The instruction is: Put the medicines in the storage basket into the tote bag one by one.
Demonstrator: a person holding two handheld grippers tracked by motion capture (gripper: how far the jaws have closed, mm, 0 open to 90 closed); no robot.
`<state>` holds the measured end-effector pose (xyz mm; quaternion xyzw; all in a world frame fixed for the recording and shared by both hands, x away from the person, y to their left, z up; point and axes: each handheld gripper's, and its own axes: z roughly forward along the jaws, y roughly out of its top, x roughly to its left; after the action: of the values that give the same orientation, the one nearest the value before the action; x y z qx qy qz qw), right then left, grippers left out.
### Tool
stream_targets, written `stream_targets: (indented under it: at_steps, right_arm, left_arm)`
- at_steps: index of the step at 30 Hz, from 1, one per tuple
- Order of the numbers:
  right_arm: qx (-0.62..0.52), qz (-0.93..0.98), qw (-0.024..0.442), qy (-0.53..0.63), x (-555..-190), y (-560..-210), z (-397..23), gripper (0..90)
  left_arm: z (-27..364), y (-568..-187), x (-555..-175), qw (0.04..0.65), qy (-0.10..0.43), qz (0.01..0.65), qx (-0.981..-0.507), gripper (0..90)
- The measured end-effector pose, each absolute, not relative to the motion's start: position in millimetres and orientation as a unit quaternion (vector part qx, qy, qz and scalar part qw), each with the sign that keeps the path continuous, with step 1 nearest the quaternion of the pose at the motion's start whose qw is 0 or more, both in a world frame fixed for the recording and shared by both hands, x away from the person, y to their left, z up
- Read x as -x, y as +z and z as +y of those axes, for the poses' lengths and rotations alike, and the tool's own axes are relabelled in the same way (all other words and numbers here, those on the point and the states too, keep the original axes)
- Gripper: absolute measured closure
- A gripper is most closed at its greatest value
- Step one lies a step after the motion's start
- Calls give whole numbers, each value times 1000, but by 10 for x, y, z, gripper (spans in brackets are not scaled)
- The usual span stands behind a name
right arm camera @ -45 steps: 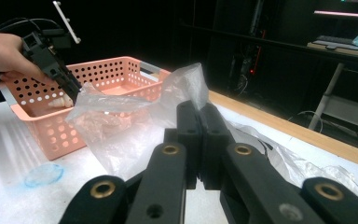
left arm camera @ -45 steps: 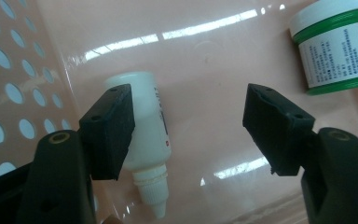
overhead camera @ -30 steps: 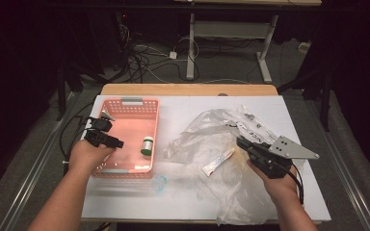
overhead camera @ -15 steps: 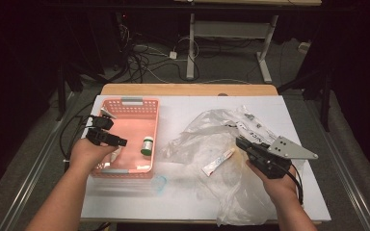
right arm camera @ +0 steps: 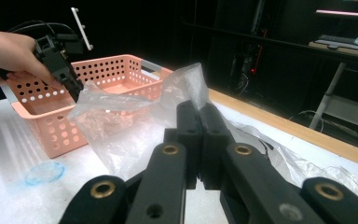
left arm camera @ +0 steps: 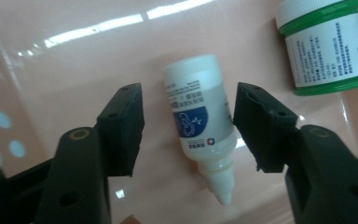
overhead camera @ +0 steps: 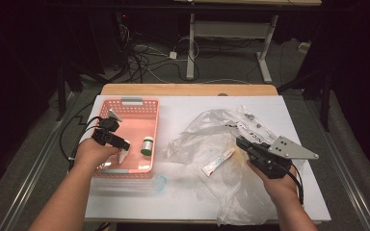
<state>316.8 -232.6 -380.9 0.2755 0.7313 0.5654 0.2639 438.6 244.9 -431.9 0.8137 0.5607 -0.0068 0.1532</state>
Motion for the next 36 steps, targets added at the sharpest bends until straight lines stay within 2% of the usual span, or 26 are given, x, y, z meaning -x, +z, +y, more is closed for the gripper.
stream_targets:
  at_steps: [12, 27, 36]
  right_arm:
    - [-277, 731, 263, 565, -3170, -3814, -2340, 895]
    - [-278, 731, 263, 565, -3173, -3815, -2343, 896]
    - [-275, 730, 266, 566, -3177, -3811, -2350, 896]
  left_arm:
    - [2283, -4453, -4462, 135, -28, 546, -826, 566]
    - [2225, -4431, -4429, 140, 5, 529, -837, 581]
    - [2289, -4214, -4283, 210, 22, 519, -828, 579]
